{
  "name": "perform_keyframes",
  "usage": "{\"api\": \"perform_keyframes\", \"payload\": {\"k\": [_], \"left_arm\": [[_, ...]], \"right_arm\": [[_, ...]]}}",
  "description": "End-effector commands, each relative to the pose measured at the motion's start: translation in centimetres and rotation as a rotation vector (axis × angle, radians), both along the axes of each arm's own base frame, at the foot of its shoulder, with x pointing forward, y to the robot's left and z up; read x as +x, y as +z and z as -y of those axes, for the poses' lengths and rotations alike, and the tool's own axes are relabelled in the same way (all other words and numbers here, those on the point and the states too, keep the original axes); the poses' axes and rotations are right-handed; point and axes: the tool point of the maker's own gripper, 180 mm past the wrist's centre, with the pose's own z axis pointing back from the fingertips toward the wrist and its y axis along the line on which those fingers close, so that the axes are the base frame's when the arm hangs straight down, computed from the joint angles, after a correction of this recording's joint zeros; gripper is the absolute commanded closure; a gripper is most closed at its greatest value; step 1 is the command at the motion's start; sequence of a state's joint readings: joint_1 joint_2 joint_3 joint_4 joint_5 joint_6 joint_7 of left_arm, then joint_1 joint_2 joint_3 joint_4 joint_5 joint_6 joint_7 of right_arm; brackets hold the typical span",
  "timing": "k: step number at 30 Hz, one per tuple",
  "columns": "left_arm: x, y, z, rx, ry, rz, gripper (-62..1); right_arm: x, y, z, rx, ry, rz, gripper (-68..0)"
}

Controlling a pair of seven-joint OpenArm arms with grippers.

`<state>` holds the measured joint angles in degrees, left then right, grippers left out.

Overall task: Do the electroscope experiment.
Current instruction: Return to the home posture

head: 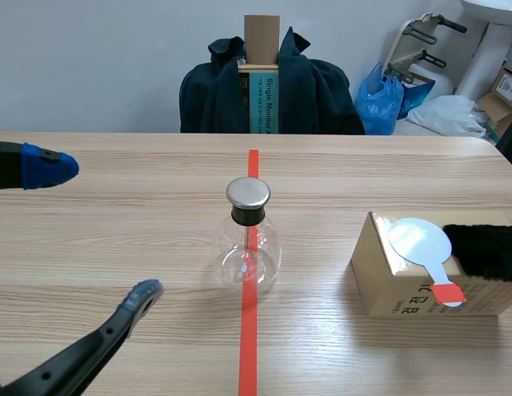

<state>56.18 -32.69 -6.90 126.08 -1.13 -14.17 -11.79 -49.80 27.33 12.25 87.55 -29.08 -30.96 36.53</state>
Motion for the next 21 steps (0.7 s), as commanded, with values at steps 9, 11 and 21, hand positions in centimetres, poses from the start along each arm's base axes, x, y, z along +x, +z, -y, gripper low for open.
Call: {"api": "perform_keyframes", "payload": {"k": [9,11,21], "left_arm": [[0.1,0.6,0.2,-0.052,0.008,-0.005,-61.8],[0.1,0.6,0.2,-0.054,0.010,-0.010,-61.8],[0.1,0.6,0.2,-0.053,0.011,-0.011,-61.8]], "right_arm": [[6.9,11.3,0.0,0.270,0.023,0.125,-45.5],[8.1,13.1,-0.8,0.296,0.034,0.139,-45.5],[10.4,13.6,-7.4,0.391,0.108,-0.012,-45.6]]}}
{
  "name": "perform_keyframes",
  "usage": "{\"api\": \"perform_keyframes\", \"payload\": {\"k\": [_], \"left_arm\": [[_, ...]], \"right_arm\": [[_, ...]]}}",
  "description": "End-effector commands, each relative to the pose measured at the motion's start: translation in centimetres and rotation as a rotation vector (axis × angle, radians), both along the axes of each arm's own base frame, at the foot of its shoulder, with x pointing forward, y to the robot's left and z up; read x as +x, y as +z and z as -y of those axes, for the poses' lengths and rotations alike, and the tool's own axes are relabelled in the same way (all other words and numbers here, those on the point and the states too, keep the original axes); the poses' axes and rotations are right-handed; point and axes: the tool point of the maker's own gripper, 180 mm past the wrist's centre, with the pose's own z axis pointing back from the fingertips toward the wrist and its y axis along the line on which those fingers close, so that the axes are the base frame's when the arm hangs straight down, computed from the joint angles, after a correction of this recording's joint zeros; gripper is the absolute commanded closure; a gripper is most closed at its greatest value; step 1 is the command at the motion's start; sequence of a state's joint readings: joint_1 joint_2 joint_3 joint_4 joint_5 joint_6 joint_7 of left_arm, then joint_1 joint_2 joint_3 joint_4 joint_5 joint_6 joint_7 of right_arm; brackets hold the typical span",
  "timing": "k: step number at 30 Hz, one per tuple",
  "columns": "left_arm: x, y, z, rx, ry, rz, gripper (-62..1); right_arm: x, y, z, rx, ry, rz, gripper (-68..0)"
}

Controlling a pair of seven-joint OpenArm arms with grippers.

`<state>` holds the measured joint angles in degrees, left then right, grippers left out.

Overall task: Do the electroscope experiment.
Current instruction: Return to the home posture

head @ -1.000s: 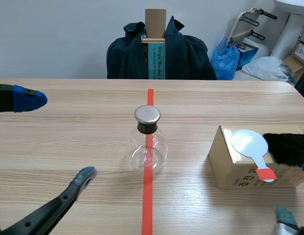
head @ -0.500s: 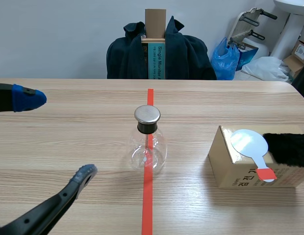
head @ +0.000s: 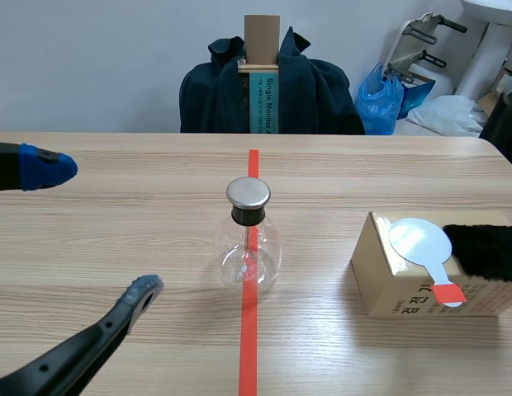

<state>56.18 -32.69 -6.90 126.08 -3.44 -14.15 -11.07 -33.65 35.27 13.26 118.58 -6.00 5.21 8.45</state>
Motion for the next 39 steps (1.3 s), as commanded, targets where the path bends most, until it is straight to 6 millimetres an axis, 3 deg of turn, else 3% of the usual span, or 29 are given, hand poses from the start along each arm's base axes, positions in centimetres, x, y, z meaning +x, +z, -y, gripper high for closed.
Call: {"api": "perform_keyframes", "payload": {"k": [1,9,17,22,39], "left_arm": [[0.0,0.5,0.3,-0.026,-0.004,0.010,-61.8],[0.0,0.5,0.3,-0.026,-0.004,0.010,-61.8],[0.0,0.5,0.3,-0.026,-0.004,0.010,-61.7],[0.0,0.5,0.3,-0.026,-0.004,0.011,-61.8],[0.0,0.5,0.3,-0.026,-0.004,0.010,-61.8]], "right_arm": [[0.1,-0.1,-1.1,-0.015,0.030,-0.006,-45.6],[0.5,0.0,-4.7,0.025,0.063,-0.040,-45.6],[0.7,2.4,-5.8,0.132,0.047,-0.052,-45.6],[0.2,1.6,-6.9,0.115,0.095,-0.104,-45.6],[0.3,-0.1,-6.2,0.120,0.025,-0.183,-45.6]]}}
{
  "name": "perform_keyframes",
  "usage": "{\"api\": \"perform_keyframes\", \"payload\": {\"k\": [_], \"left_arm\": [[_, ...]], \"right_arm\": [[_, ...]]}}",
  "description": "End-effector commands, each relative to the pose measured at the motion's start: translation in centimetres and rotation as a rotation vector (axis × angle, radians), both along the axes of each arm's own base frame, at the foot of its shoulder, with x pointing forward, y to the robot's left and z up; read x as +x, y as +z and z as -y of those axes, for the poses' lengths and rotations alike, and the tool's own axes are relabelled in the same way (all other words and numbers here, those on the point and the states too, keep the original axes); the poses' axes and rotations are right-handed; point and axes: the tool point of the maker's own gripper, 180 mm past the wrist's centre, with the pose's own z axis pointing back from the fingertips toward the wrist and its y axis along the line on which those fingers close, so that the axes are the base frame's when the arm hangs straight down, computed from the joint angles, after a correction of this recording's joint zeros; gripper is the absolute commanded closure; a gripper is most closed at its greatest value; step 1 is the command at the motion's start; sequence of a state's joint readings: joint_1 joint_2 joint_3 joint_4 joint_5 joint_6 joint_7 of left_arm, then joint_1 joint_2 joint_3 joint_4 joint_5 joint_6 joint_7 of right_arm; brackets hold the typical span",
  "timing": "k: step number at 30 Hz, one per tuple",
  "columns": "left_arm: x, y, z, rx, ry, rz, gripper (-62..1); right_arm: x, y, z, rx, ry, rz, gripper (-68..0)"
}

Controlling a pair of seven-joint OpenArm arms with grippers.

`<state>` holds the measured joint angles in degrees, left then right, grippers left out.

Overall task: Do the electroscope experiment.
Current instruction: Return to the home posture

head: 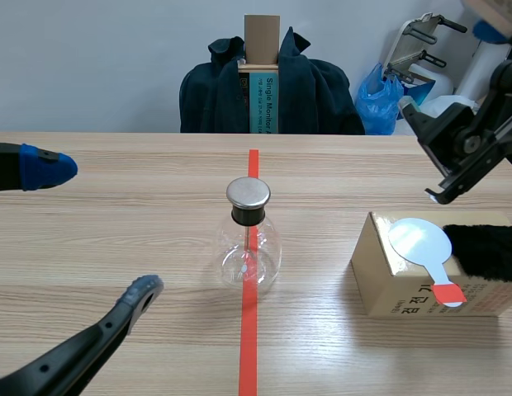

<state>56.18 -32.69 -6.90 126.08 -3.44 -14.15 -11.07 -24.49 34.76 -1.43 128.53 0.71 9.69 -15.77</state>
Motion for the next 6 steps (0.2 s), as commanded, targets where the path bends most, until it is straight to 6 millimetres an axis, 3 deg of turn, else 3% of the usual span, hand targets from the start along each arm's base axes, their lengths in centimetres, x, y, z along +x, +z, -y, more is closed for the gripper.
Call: {"api": "perform_keyframes", "payload": {"k": [1,6], "left_arm": [[-0.03,0.51,0.29,-0.026,-0.004,0.010,-61.7],[-0.03,0.51,0.29,-0.026,-0.004,0.010,-61.8]], "right_arm": [[0.16,0.29,0.28,-0.005,-0.014,0.006,-45.6],[0.22,-0.39,0.95,-0.023,-0.050,-0.028,-45.6]]}}
